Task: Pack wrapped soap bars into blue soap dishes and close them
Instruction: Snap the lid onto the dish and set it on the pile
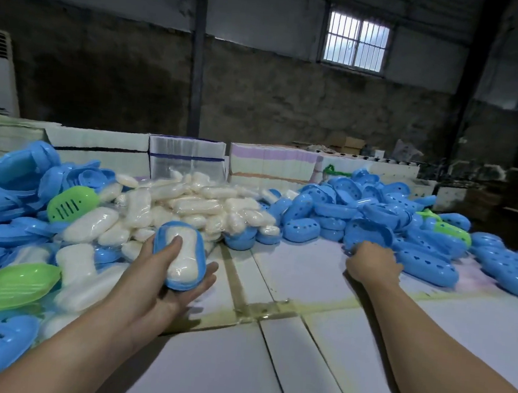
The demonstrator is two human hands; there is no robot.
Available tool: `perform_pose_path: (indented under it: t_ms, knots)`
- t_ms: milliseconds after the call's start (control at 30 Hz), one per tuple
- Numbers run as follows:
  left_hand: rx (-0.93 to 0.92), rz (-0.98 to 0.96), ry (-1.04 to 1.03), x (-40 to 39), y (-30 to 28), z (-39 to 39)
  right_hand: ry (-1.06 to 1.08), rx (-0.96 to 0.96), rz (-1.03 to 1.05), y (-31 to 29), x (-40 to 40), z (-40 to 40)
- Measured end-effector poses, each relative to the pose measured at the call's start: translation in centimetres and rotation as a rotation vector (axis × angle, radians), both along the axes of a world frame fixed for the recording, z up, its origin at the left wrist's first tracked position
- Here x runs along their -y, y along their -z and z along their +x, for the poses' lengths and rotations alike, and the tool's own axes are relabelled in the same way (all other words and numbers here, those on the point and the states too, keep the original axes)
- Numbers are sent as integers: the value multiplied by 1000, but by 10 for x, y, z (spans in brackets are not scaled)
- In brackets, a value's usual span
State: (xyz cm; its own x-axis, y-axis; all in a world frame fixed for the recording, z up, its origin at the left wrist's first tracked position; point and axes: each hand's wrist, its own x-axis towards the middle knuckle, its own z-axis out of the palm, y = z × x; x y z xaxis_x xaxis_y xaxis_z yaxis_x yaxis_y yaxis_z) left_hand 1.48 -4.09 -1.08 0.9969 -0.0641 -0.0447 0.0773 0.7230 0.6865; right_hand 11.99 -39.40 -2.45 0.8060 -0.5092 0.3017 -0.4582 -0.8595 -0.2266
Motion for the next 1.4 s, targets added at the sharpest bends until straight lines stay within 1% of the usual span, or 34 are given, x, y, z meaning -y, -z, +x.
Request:
perform_pose_path:
  t_ms: [67,133,300,367,433,500,567,633,667,700,733,767,800,867,900,967,1000,1067,1167,1267,1367,1400]
  knots:
    - [-2,-2,14,3,-1,-3,-30,60,-50,2,-1,2]
    - [-3,-1,31,6,-2,-6,-83,102,-24,3,-5,2]
    - [-22,-20,52,16,-5,-16,-288,239,157,-6,-26,-6]
    - [-24,-22,62,18,-4,-16,-403,331,311,-15,-44,-14]
    - [-29,-29,72,18,-3,-15,-555,423,562,-27,-69,-24]
    - [-32,-43,62,17,-1,-11,-734,447,931,-41,-96,-39]
    - [-34,-57,40,16,-1,-8,-911,367,1380,-51,-118,-53]
    - [-34,-56,7,14,-3,-6,-1078,206,1793,-57,-136,-64]
    - [-32,-52,-12,14,-4,-5,-1132,125,1913,-57,-143,-69]
    - [-28,-49,-28,13,-5,-5,-1154,57,1951,-56,-150,-72]
    - [-20,-52,-34,14,-6,-5,-1144,10,1914,-53,-157,-75]
    - [-11,-59,-28,15,-6,-6,-1118,-16,1807,-49,-163,-77]
    - [-8,-82,-15,16,-7,-7,-1096,-27,1654,-43,-169,-79]
    - [-20,-140,8,18,-8,-8,-1081,-8,1355,-34,-179,-82]
    - [-21,-157,9,19,-8,-8,-1085,15,1244,-31,-182,-84]
    - [-10,-166,-5,19,-7,-7,-1120,41,1055,-29,-187,-87]
    - [-8,-163,-5,19,-6,-6,-1135,27,1005,-29,-191,-90]
    - [-23,-143,14,20,-5,-6,-1139,-7,1008,-26,-196,-93]
    - [-21,-127,17,20,-8,-11,-1107,76,1009,-22,-199,-90]
    - [34,-103,11,24,-8,-16,-1113,158,1085,-25,-200,-88]
    - [73,-35,36,28,-4,-17,-1101,158,1071,-26,-198,-85]
    - [76,-39,39,28,-4,-17,-1101,153,1064,-25,-197,-85]
